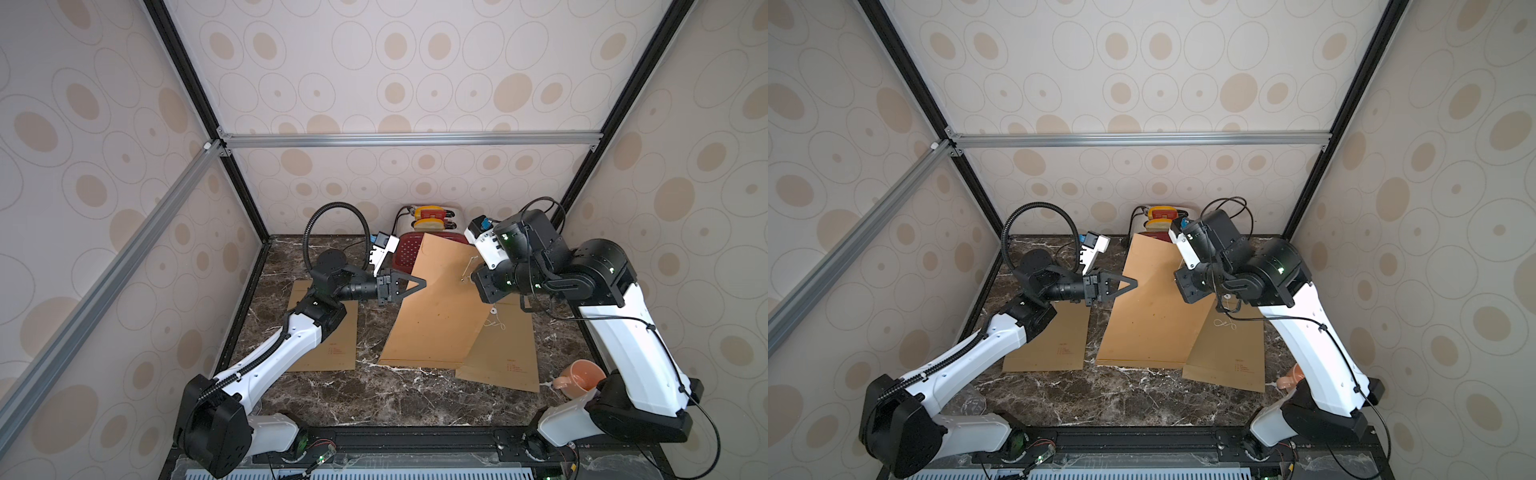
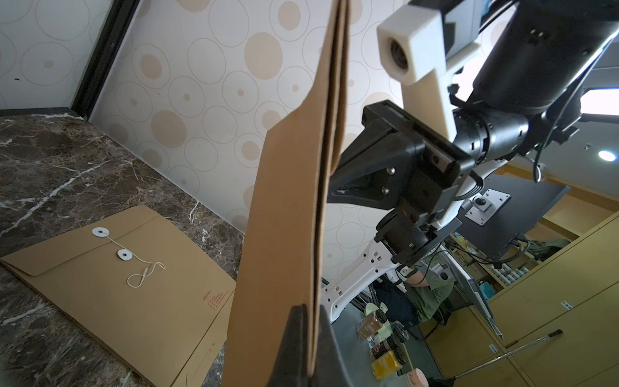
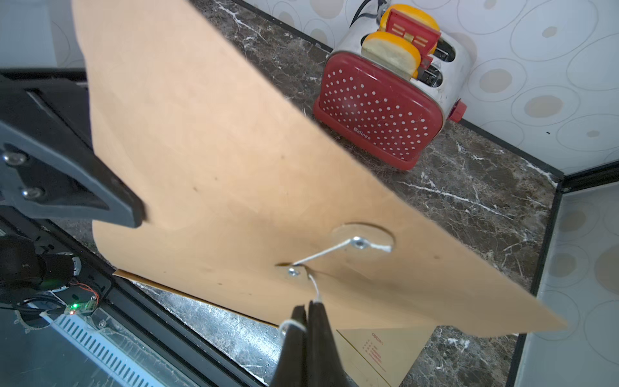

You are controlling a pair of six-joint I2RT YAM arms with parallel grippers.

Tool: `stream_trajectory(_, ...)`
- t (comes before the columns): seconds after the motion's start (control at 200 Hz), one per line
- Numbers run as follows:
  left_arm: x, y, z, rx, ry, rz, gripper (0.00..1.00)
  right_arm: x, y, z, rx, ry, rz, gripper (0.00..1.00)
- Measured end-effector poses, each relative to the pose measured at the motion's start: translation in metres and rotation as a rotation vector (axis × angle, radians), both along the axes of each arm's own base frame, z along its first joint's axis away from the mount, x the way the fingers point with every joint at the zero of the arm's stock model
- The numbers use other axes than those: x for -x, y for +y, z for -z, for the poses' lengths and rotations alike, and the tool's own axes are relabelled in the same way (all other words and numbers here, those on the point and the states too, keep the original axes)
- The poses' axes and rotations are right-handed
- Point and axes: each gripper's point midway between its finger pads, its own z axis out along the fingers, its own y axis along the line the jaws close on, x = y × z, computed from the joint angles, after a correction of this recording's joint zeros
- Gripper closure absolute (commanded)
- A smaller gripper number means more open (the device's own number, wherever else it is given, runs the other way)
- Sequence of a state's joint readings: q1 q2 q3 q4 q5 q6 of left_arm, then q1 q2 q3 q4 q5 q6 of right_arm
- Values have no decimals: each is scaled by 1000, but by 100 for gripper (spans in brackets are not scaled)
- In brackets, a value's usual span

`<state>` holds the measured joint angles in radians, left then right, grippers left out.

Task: Close the mouth of the file bag
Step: Close the file bag.

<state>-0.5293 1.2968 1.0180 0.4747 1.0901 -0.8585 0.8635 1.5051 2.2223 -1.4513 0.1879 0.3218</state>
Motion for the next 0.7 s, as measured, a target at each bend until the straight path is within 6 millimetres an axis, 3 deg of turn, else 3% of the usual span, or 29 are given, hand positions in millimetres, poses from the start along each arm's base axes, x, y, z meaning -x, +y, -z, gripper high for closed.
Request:
stream_trajectory(0.135,2,-1,2,-6,-1,5,100,-16,9,-15,8,-46,13,100)
stream_trajectory(0.386,2,-1,5,-18,8,5,100,-28,25,-4,63,-43,-39,100)
stream_trajectory(0.701,2,0,1,-13,1,-5,100,-30,53,-5,15,-91,-169,100)
